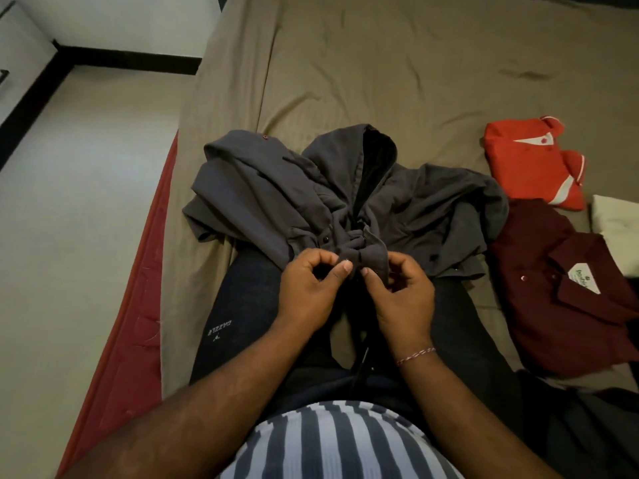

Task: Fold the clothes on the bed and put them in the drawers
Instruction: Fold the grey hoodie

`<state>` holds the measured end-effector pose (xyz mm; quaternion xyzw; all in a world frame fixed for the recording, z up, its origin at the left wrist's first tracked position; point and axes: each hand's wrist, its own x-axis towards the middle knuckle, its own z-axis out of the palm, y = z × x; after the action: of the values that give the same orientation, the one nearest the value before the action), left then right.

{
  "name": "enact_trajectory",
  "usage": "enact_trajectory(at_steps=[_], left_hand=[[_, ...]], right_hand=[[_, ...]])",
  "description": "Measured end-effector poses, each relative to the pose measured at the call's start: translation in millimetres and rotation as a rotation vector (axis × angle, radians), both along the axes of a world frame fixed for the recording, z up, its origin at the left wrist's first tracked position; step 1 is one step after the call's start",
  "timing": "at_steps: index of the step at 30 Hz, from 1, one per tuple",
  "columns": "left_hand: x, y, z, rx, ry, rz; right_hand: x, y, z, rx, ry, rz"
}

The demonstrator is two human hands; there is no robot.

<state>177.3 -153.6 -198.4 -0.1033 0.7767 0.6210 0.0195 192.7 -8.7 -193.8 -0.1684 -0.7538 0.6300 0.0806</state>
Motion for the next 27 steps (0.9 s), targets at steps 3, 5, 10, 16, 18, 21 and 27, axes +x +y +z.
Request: enact_trajectory(at_steps=[3, 5, 10, 16, 18, 21, 27], left_hand=[[2, 6, 2, -0.215, 0.122, 0.036], [5, 9, 3, -0.250, 0.182, -0.058], [7, 7, 6, -0.223, 0.203, -0.107], [6, 5, 7, -0.202, 0.203, -0.066], [6, 5, 7, -0.203, 0.207, -0.065], [8, 7, 7, -0.208, 0.238, -0.065], [12, 9, 8, -0.243, 0.279, -0.094]], right_hand=[[3, -4, -3, 0.126, 0.041, 0.024], [4, -5, -3, 0.164, 0.055, 0.013], [2, 0, -3, -0.025, -0.012, -0.031], [3, 0, 3, -0.260, 0.006, 0.067], [3, 1, 3, -0.309, -0.019, 0.039], [4, 0, 4, -0.329, -0.033, 0.003], [4, -2, 6, -0.147, -0.018, -0.048]])
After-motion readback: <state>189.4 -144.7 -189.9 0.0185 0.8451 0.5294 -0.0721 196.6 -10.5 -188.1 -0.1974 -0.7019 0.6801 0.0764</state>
